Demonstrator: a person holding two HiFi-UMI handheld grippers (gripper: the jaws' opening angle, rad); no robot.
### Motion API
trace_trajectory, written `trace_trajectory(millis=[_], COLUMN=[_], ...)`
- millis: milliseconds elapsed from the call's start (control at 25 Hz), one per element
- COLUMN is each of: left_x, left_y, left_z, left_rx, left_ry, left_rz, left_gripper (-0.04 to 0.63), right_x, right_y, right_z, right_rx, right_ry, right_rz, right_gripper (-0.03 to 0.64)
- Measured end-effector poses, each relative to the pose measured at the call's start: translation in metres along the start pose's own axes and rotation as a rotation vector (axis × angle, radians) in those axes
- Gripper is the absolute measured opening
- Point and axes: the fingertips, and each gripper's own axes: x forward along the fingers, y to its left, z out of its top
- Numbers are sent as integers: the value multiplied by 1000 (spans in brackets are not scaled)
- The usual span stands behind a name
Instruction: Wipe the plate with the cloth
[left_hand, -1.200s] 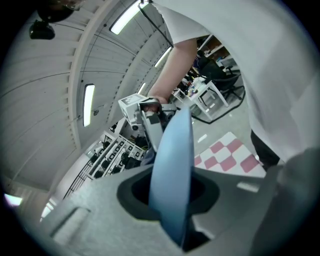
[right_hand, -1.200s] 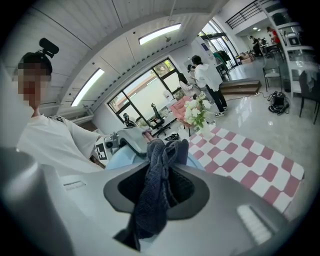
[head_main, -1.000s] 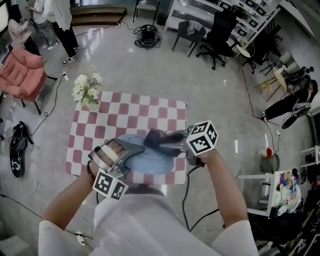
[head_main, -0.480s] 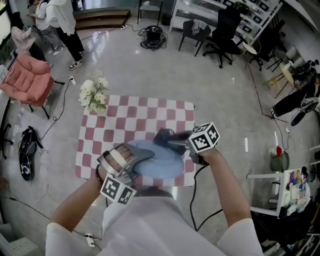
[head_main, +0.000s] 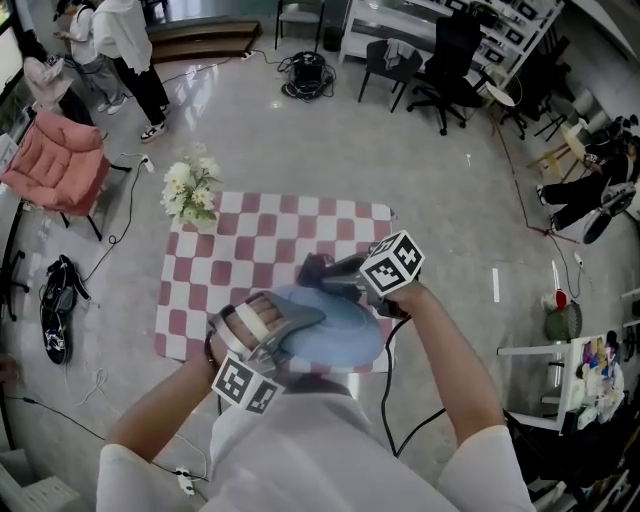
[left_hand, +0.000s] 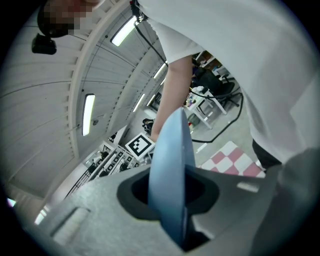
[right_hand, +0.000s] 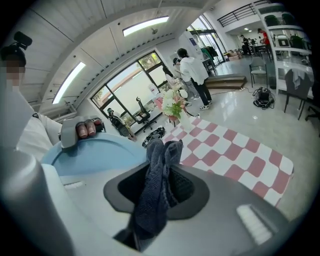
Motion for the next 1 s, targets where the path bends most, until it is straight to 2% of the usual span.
trace_trajectory(millis=[360, 480, 640, 720, 800, 880, 1000], left_x=[1, 2, 2, 2, 3, 3, 4], left_y=[-5, -6, -11, -11, -11, -10, -10], left_z=[2, 0, 2, 4, 8, 13, 16], left_rx=[10, 8, 12, 18, 27, 32, 38], left_ry=[-19, -16, -10, -11, -13, -14, -11], left_rz=[-31, -32, -29, -25, -19, -15, -7], left_gripper=[75, 75, 74, 74, 74, 74, 74], right_x=[21, 21, 7, 6, 10, 13, 9], right_y=[29, 45, 70, 84, 89, 82, 62], right_z=[21, 34, 59, 63, 56, 47, 35], right_rx=[-77, -130, -189, -209, -243, -263, -233], right_ry=[16, -20, -118, -123, -79, -37, -18], right_rz=[101, 147, 203, 244, 232, 181, 122], right_gripper=[100, 100, 98, 98, 98, 99, 99])
